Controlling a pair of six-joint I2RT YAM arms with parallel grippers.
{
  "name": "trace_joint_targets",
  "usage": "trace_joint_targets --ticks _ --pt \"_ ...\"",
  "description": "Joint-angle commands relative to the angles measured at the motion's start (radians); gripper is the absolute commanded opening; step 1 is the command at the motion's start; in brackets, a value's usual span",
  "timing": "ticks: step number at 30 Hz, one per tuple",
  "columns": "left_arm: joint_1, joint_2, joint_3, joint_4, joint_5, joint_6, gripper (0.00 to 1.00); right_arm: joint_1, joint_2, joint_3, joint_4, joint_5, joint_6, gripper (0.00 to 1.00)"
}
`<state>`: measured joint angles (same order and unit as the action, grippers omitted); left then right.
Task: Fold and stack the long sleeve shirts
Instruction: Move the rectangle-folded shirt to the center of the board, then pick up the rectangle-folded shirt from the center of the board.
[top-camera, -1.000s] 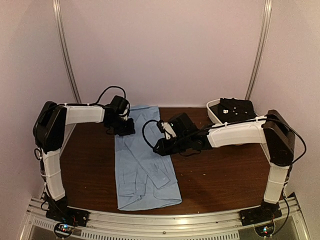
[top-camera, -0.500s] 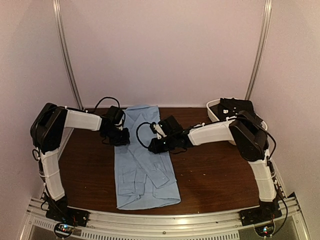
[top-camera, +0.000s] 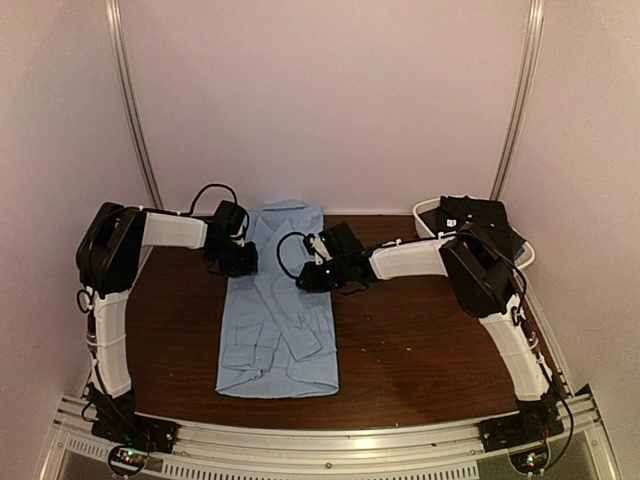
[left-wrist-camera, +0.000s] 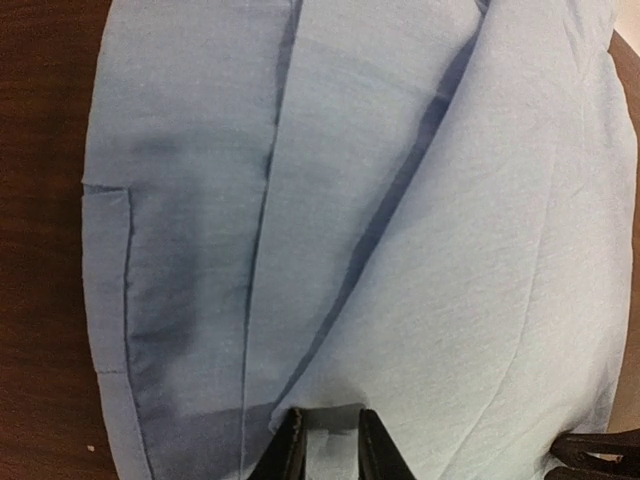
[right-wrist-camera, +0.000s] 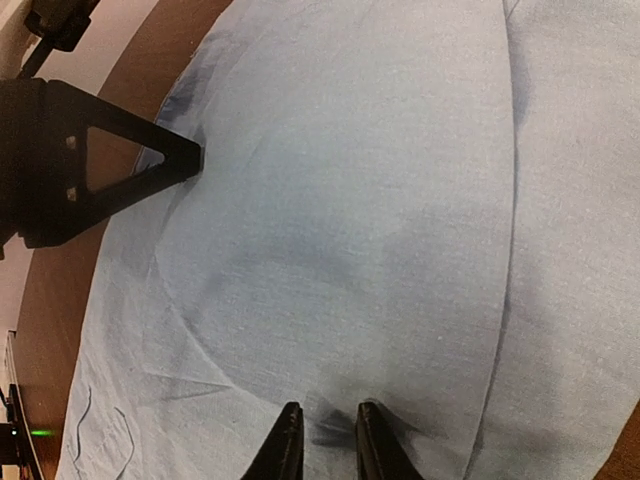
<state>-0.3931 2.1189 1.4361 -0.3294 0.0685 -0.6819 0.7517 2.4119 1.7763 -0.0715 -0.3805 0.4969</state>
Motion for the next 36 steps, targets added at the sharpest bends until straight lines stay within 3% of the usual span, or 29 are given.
trace_joint_targets --ticks 1,7,13,27,36 --pt "0.010 0.037 0.064 -0.071 0.013 0.038 0.20 -0.007 0.007 0.045 -0.064 -0.018 -0.002 0.22" --pt "0.010 -0.056 0.051 -0.085 0.039 0.053 0.23 -0.007 -0.056 0.039 -0.104 -0.020 -0.016 0.25" --pt "0.010 -0.229 -0.051 -0.089 0.056 0.060 0.28 -0.004 -0.179 -0.072 -0.071 -0.020 0.011 0.27" --pt "-0.022 -0.642 -0.634 0.054 0.126 -0.051 0.30 0.043 -0.517 -0.577 0.098 -0.025 0.119 0.30" --pt "-0.100 -0.807 -0.834 0.040 0.060 -0.162 0.29 0.081 -0.626 -0.795 0.109 -0.030 0.173 0.31"
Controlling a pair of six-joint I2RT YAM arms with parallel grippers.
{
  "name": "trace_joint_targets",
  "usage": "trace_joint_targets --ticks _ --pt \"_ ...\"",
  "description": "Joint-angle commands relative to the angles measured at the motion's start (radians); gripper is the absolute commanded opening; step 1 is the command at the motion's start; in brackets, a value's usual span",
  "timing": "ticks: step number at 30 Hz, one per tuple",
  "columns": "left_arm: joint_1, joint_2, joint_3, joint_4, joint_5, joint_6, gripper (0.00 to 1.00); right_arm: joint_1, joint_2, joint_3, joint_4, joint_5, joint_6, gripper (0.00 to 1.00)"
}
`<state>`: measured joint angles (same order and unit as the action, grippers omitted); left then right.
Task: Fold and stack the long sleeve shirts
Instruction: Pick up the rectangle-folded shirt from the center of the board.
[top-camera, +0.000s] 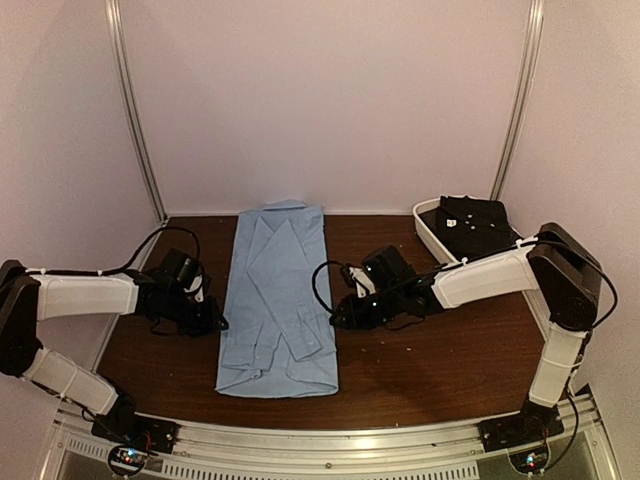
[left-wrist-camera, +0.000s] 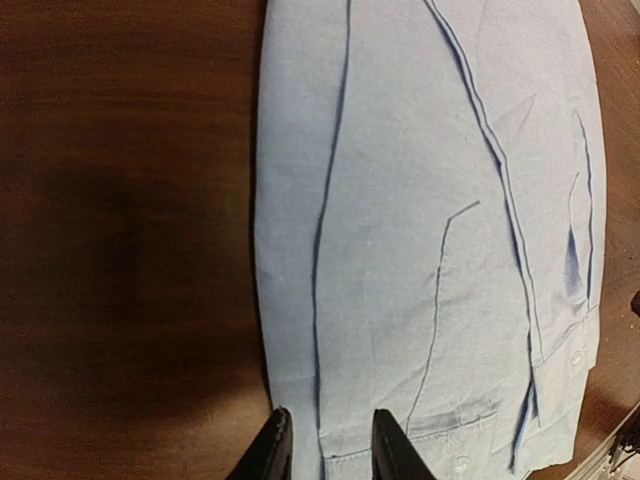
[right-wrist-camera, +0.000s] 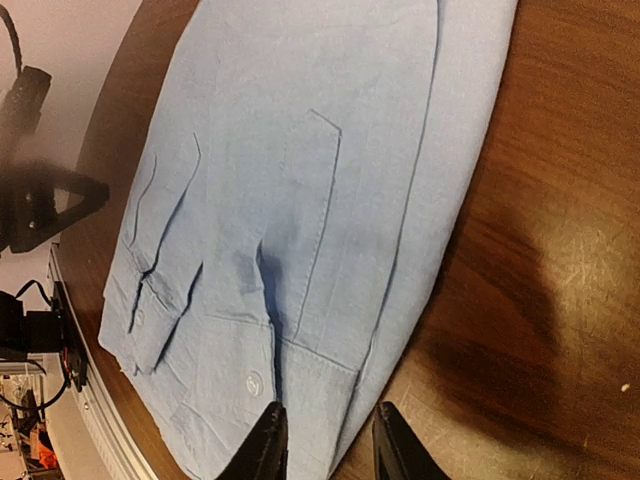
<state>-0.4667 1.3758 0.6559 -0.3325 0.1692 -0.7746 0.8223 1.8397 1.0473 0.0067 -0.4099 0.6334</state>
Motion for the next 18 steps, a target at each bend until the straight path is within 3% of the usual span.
trace_joint_targets --ticks 1,18 --pt "-0.034 -0.076 -0.069 0.043 -0.043 -0.078 0.28 0.014 -0.061 -0.082 0.031 -0.002 0.040 0.31" --pt "-0.105 -0.107 -0.140 0.048 -0.047 -0.124 0.27 0.084 -0.030 -0.075 0.016 -0.001 0.046 0.25"
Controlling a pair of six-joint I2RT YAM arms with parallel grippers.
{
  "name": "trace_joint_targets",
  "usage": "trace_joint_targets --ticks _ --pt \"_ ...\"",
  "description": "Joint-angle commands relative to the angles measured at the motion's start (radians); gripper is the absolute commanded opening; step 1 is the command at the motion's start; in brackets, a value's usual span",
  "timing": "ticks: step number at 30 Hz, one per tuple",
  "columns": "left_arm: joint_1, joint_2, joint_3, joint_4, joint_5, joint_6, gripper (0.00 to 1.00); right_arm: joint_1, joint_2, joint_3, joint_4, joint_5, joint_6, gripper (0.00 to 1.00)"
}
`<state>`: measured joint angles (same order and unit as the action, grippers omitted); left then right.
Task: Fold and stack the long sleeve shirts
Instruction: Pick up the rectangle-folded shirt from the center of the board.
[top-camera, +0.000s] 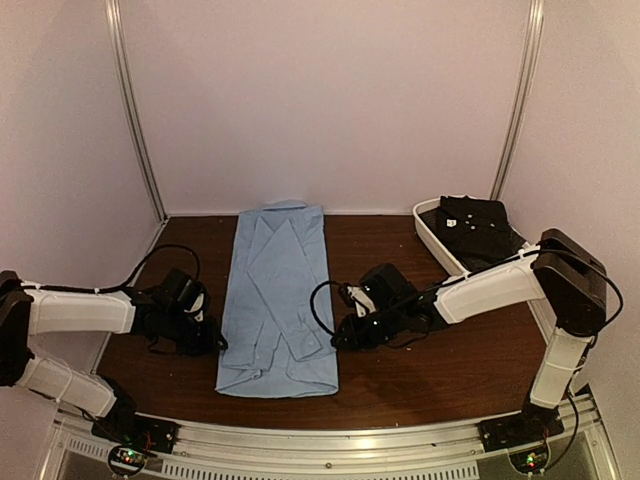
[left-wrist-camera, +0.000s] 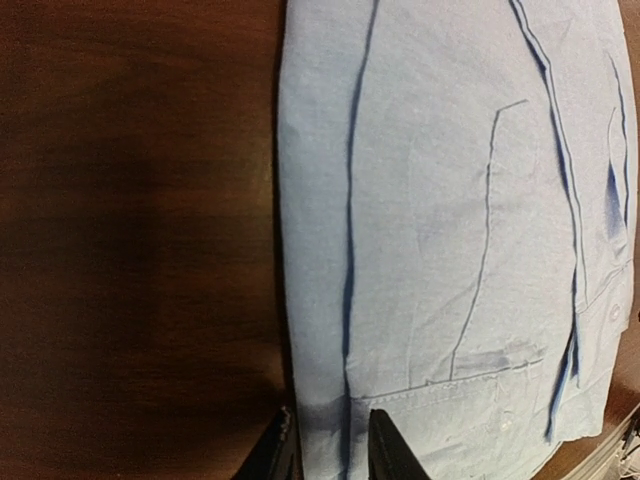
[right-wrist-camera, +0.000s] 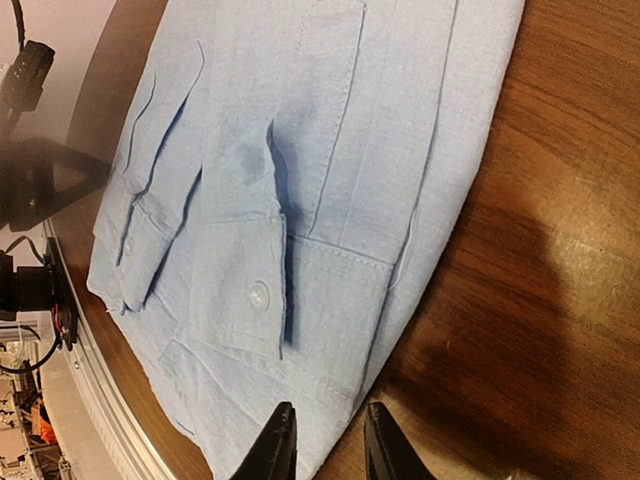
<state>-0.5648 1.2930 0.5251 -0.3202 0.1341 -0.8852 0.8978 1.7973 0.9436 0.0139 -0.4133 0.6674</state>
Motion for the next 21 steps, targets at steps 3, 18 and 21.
trace_joint_targets --ticks 3,18,21 --pt "-0.008 -0.021 -0.009 0.035 -0.013 -0.012 0.27 0.011 0.020 0.036 0.009 0.005 0.010 0.25" --pt "-0.018 -0.034 -0.030 0.038 -0.016 -0.022 0.26 0.030 0.064 0.044 0.002 -0.006 0.017 0.22" --pt "-0.021 -0.035 -0.031 0.041 -0.017 -0.024 0.26 0.035 0.070 0.044 0.002 -0.007 0.020 0.21"
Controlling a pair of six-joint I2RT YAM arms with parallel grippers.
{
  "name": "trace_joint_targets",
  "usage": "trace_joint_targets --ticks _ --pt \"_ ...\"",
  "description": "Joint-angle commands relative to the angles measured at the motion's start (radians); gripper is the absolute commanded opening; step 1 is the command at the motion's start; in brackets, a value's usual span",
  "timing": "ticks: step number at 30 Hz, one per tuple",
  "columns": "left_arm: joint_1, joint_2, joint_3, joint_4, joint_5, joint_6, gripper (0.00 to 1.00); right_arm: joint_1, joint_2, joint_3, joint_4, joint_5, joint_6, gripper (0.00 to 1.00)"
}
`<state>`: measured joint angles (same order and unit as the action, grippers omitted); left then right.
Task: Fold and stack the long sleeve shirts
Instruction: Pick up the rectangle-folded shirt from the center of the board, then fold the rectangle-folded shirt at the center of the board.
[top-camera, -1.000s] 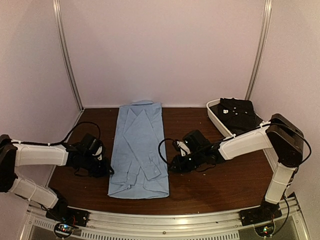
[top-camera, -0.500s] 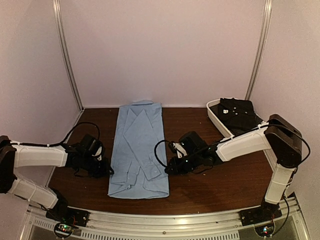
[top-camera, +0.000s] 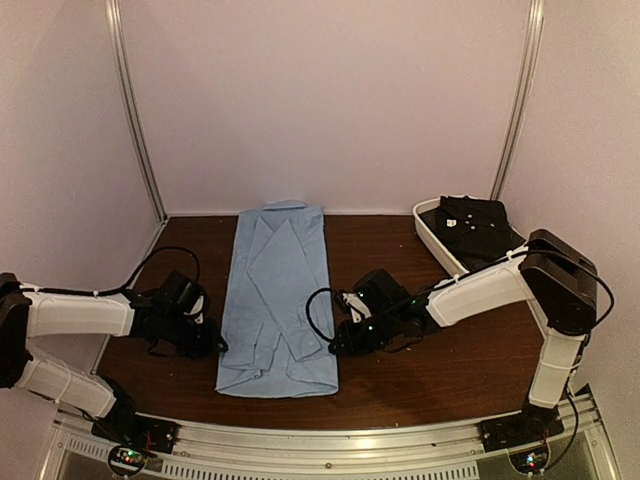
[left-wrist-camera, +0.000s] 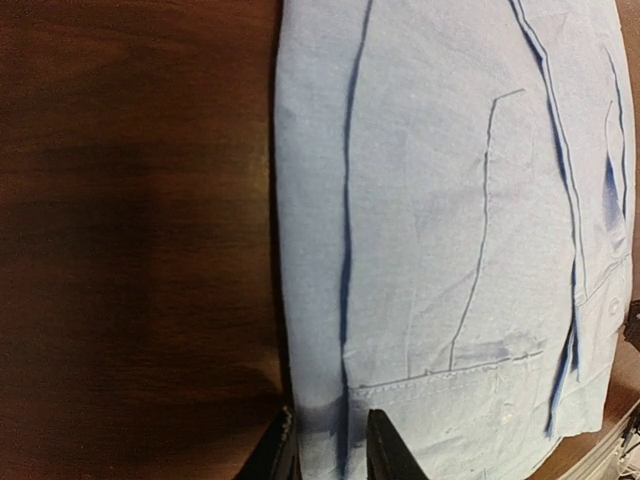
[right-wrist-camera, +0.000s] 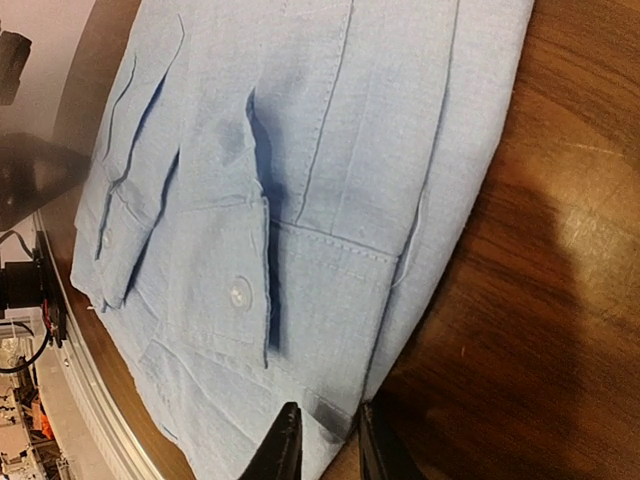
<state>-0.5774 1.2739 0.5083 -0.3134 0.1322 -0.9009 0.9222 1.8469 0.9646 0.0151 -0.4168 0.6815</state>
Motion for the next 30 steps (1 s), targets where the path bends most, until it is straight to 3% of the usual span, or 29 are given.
trace_joint_targets --ticks 1,30 --pt "-0.010 -0.015 -0.014 0.036 -0.015 -0.010 0.26 0.012 0.020 0.024 0.000 -0.001 0.006 0.21" --pt "-0.019 0.010 -0.028 0.059 -0.014 -0.007 0.26 0.024 0.006 0.085 -0.110 0.070 -0.023 0.19"
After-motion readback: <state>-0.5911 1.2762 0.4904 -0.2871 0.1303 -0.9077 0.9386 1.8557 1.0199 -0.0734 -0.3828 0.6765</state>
